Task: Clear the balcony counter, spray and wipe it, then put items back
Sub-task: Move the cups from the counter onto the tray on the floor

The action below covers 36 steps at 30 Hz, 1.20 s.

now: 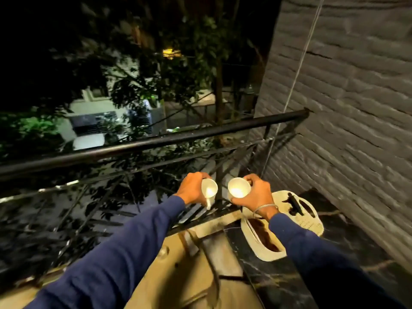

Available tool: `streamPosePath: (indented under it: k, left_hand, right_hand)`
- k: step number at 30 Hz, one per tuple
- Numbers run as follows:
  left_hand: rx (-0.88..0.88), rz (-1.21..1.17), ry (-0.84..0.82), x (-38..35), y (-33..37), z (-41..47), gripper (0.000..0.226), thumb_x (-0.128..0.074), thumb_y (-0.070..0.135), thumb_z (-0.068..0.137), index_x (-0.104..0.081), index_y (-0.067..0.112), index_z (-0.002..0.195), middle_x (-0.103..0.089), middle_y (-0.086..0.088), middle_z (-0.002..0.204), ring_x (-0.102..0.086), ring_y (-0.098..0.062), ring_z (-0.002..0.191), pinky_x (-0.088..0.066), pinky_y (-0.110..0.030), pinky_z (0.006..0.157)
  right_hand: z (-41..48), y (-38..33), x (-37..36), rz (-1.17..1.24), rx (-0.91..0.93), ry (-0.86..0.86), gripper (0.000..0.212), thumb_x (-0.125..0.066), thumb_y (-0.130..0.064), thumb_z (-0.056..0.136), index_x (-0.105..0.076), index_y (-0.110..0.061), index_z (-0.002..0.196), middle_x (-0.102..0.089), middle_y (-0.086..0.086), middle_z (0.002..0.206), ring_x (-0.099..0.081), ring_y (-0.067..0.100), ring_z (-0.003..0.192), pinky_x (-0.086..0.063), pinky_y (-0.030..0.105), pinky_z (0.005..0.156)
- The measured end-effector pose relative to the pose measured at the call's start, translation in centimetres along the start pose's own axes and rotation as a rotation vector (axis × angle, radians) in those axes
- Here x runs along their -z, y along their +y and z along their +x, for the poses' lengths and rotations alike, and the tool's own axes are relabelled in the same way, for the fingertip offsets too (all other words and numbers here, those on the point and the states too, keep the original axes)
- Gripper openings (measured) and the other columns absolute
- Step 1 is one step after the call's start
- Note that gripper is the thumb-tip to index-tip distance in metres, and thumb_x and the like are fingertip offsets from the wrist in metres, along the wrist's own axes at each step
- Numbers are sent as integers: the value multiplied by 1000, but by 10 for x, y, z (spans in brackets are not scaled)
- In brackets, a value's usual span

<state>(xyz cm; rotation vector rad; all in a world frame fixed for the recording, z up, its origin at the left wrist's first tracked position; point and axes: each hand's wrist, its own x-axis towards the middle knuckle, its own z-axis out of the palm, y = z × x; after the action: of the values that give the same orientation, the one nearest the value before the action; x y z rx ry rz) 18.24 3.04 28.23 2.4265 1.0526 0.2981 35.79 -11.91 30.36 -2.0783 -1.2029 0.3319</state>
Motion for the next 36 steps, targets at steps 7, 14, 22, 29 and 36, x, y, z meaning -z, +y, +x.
streamPosePath:
  k: [7,14,22,29,36]
  left_hand:
    - [291,-19,6,-5,-108,-68,86,-93,37,43,-59,24,122,-66,-8,119,-60,-31,111,-50,-36,84]
    - [509,-80,-48,-61,-169,-128,75,-92,28,52,-61,17,120,-68,-11,115,-64,-31,106,-50,-35,83]
    - [657,-40,-58,-130,-204,-153,73,-85,27,57,-57,24,124,-66,-6,116,-62,-31,106,-55,-40,79]
    - [783,-51,-123,-210,-230,-158,71,-83,29,63,-54,23,128,-62,-8,117,-59,-32,108,-56,-43,78]
    - [839,-106,-134,-275,-248,-164,62,-78,26,70,-56,21,128,-64,-9,122,-61,-33,109,-52,-39,81]
  right_hand:
    - [-1,-40,-124,-58,121,-339,72,-92,-34,47,-57,-13,107,-64,5,104,-61,22,94,-43,25,73]
    - [-16,-13,-219,-126,166,-570,80,-92,-35,43,-58,-8,109,-62,8,106,-59,26,96,-46,33,82]
    - [-17,46,-301,-237,208,-696,118,-84,-56,37,-41,-17,139,-49,8,141,-45,30,130,-43,43,104]
    - [-35,102,-336,-270,109,-752,88,-90,-42,48,-53,-15,123,-57,11,123,-55,30,113,-48,35,95]
    - [-58,149,-364,-219,45,-778,79,-74,-62,55,-58,-16,117,-61,6,115,-61,24,105,-51,33,90]
